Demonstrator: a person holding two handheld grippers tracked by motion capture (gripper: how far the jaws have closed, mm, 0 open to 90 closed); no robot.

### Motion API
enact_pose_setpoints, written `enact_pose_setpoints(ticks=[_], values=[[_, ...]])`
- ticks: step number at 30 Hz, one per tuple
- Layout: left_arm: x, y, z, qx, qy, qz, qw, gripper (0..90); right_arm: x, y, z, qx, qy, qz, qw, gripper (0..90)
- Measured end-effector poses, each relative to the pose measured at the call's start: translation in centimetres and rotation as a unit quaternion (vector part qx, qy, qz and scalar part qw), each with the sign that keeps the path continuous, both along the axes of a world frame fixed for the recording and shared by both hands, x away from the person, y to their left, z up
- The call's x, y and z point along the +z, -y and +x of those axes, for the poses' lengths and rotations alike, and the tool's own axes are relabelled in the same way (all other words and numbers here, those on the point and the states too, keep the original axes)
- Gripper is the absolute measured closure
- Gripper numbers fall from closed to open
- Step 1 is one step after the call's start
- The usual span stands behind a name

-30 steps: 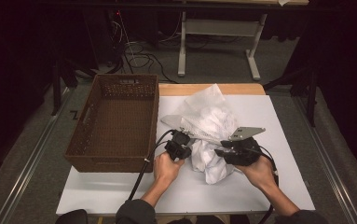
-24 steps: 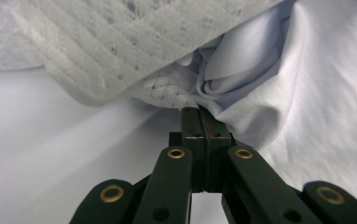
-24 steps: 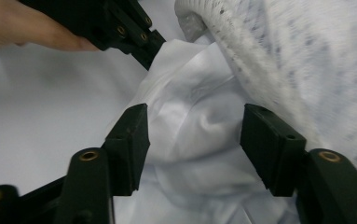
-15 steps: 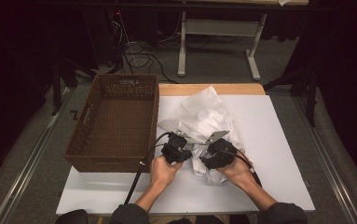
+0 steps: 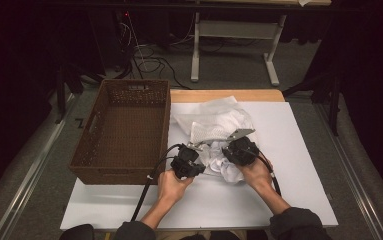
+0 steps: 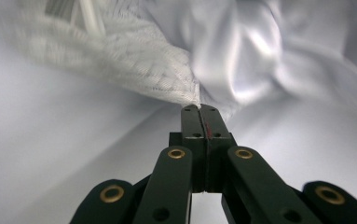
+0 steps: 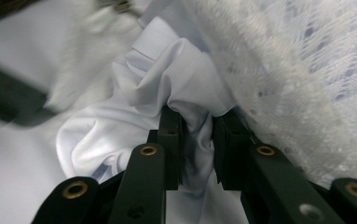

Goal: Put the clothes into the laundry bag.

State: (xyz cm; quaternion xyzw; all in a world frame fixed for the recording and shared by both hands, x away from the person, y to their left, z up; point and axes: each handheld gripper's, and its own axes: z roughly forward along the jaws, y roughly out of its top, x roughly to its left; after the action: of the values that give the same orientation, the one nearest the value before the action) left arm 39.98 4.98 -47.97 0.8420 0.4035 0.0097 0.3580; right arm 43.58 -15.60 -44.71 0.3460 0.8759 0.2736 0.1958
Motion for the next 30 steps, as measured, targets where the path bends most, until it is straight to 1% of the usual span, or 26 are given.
enact_pose_setpoints(ticks=[3, 5, 6, 7, 8, 9, 10, 11, 12, 14, 16, 18, 21, 22, 24, 26, 27, 28, 29, 30], values=[[0.3, -0.5, -0.9, -0.007, -0.001, 0.001, 1.0000, 90.0, 0.3, 0.3, 1.1, -0.024, 0.007, 0.003, 0.9997, 75.7], [0.5, -1.0, -1.6, -0.011, -0.001, 0.012, 0.9999, 90.0, 0.4, 0.4, 1.6, -0.034, 0.010, 0.005, 0.9993, 75.0], [0.5, -1.3, -1.8, -0.010, -0.001, 0.015, 0.9998, 90.0, 0.5, 0.4, 1.8, -0.042, 0.009, 0.000, 0.9991, 74.3], [0.5, -1.7, -2.1, -0.005, 0.001, 0.019, 0.9998, 90.0, 0.4, 0.5, 1.9, -0.043, 0.006, 0.002, 0.9991, 73.2], [0.5, -1.9, -2.4, -0.003, 0.011, 0.036, 0.9993, 90.0, 0.3, 0.5, 1.9, -0.041, -0.005, 0.011, 0.9991, 71.5], [0.5, -2.2, -2.7, -0.003, 0.020, 0.047, 0.9987, 90.0, 0.2, 0.5, 1.9, -0.030, -0.008, 0.018, 0.9994, 69.2], [0.4, -2.4, -2.9, -0.001, 0.022, 0.042, 0.9989, 90.0, 0.2, 0.5, 1.8, -0.020, -0.013, 0.021, 0.9995, 67.2], [0.3, -2.6, -3.1, 0.001, 0.025, 0.038, 0.9989, 89.9, 0.2, 0.3, 1.6, -0.014, -0.016, 0.020, 0.9996, 65.2], [0.3, -2.6, -3.1, 0.006, 0.027, 0.032, 0.9991, 89.0, 0.2, 0.0, 1.4, -0.006, -0.016, 0.019, 0.9997, 63.3], [0.0, -2.6, -2.7, 0.017, 0.018, 0.027, 0.9993, 74.6, 0.5, -0.5, 0.8, 0.008, -0.011, 0.019, 0.9997, 60.4], [-0.3, -2.2, -2.3, 0.029, 0.011, 0.027, 0.9992, 64.7, 0.9, -0.7, 0.1, 0.019, -0.004, 0.014, 0.9997, 58.6], [-0.8, -1.6, -1.8, 0.037, 0.005, 0.028, 0.9989, 57.0, 1.3, -0.6, -0.3, 0.026, -0.002, 0.013, 0.9996, 57.6], [-1.4, -0.5, -1.3, 0.042, 0.003, 0.038, 0.9984, 50.2, 1.7, 0.1, -0.7, 0.022, -0.007, 0.020, 0.9995, 56.9], [-1.6, -0.1, -1.1, 0.047, 0.002, 0.039, 0.9982, 48.9, 1.8, 0.4, -0.8, 0.023, -0.013, 0.024, 0.9993, 57.0], [-1.9, 0.5, -0.6, 0.045, -0.002, 0.045, 0.9979, 48.1, 1.9, 1.0, -1.1, 0.023, -0.023, 0.028, 0.9991, 56.7], [-2.0, 1.0, -0.4, 0.050, 0.005, 0.048, 0.9976, 48.3, 1.9, 1.5, -1.4, 0.025, -0.025, 0.022, 0.9991, 55.9], [-2.0, 1.1, -0.2, 0.047, 0.005, 0.051, 0.9976, 48.8, 1.9, 1.8, -1.5, 0.024, -0.026, 0.021, 0.9991, 55.2], [-2.0, 1.2, 0.0, 0.050, 0.008, 0.052, 0.9974, 50.6, 1.8, 2.0, -1.6, 0.021, -0.031, 0.022, 0.9991, 54.1], [-2.0, 1.2, 0.1, 0.052, 0.009, 0.056, 0.9970, 53.2, 1.6, 2.1, -1.6, 0.019, -0.037, 0.017, 0.9990, 52.9], [-2.0, 1.3, 0.2, 0.050, 0.016, 0.067, 0.9963, 57.3, 1.4, 2.3, -1.6, 0.019, -0.038, 0.012, 0.9990, 52.2]])
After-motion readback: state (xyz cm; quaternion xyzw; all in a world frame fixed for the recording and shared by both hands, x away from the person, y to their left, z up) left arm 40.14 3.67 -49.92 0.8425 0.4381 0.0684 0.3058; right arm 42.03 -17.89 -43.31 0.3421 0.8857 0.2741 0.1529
